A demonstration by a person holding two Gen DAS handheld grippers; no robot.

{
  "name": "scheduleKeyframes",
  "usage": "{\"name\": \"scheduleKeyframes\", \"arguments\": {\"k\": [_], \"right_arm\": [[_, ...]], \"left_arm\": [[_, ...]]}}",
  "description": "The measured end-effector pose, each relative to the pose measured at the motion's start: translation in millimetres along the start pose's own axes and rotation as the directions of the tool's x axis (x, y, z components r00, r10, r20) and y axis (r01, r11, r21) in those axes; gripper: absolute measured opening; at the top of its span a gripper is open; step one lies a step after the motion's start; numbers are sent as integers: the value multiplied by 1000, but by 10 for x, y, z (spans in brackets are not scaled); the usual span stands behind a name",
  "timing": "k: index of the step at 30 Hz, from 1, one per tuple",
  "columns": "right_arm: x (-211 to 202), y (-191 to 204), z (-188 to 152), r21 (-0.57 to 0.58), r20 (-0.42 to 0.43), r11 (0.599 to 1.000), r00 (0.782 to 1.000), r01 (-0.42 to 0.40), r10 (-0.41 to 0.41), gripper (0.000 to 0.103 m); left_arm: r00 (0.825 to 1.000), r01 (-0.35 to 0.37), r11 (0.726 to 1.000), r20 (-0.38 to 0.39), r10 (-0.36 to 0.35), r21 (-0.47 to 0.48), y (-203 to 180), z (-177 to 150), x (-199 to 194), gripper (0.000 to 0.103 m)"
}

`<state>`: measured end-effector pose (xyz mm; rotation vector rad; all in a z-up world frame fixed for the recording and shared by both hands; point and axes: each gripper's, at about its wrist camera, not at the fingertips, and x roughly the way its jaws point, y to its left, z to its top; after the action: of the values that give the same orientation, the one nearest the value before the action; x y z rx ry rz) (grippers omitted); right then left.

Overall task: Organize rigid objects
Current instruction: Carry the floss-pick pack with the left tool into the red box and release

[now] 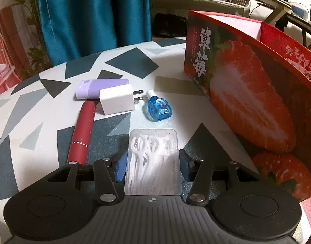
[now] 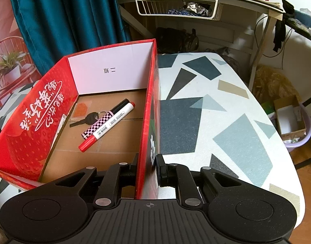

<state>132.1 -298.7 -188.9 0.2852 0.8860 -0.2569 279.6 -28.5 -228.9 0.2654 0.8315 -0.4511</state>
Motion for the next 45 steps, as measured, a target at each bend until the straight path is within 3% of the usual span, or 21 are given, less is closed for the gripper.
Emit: {"name": "scheduleKeyframes", "arguments": {"k": [11,20,24,29,37,45], "right_arm": [[4,1,-3,1,0,1000,1000,-3,3,14],[5,-5,-2,3,1,1000,1000,-4,4,15],[8,8,1,3,2,1000,1000,-5,5,15],[17,13,2,-3,-1,1000,1000,-4,4,15],[21,19,4,-13,-7,1000,1000,-3,2,14],[27,40,19,-22,-15,1000,1000,-1,1,14]], "left_arm": [[999,-48,999,17,48,-14,-23,-18,-58,55],[992,-9,1000,126,5,29,-52,275,-413,55],[975,10,996,222,-30,90,-163,594,-649,55],[937,82,982,323,-134,169,-483,962,-894,55],[937,107,943,285,-201,314,-1086,1114,-597,55],[955,126,944,222,-199,305,-1149,1300,-149,55]]}}
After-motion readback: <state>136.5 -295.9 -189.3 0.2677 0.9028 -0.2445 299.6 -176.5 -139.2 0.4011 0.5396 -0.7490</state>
